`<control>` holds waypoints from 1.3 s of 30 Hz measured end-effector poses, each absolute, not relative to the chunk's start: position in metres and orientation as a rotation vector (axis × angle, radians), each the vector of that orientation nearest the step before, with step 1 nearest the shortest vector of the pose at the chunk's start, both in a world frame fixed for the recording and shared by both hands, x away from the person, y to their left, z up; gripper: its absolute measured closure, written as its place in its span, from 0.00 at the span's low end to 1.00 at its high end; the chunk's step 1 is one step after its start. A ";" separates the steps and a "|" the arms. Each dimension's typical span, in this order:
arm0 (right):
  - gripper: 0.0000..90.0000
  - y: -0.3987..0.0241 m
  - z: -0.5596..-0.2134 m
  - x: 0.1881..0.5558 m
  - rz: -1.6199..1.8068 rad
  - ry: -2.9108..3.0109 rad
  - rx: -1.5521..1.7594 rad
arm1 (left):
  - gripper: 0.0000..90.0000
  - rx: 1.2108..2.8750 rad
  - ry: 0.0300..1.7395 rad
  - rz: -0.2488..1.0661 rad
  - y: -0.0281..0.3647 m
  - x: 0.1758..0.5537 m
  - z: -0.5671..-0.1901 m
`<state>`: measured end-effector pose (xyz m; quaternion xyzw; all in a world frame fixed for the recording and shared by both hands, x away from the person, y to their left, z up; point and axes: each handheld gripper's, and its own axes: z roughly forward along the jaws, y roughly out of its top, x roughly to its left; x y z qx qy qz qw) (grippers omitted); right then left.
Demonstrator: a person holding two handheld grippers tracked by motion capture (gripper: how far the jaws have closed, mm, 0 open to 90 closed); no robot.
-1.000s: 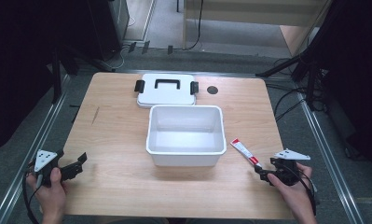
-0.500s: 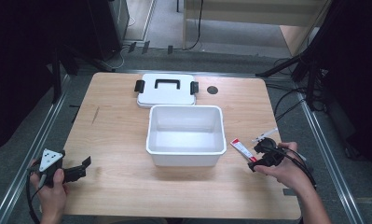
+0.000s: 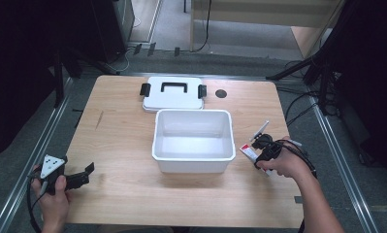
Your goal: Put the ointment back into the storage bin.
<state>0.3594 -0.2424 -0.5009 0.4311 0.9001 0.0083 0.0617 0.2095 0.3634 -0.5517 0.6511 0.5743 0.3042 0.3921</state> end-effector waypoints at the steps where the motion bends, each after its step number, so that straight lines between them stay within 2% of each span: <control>1: 0.58 -0.242 -0.502 0.362 0.021 2.720 1.320 | 0.00 1.654 1.460 0.770 0.363 0.210 -0.552; 6: 0.63 -0.241 -0.504 0.366 0.039 2.745 1.331 | 0.00 1.661 1.469 0.765 0.363 0.210 -0.552; 13: 0.78 -0.239 -0.504 0.371 0.042 2.777 1.335 | 0.00 1.670 1.470 0.757 0.363 0.211 -0.552; 21: 0.79 -0.240 -0.498 0.374 0.065 2.745 1.380 | 0.00 1.678 1.470 0.755 0.362 0.211 -0.552; 39: 0.79 -0.236 -0.438 0.380 0.255 2.714 1.460 | 0.00 1.682 1.462 0.767 0.361 0.210 -0.552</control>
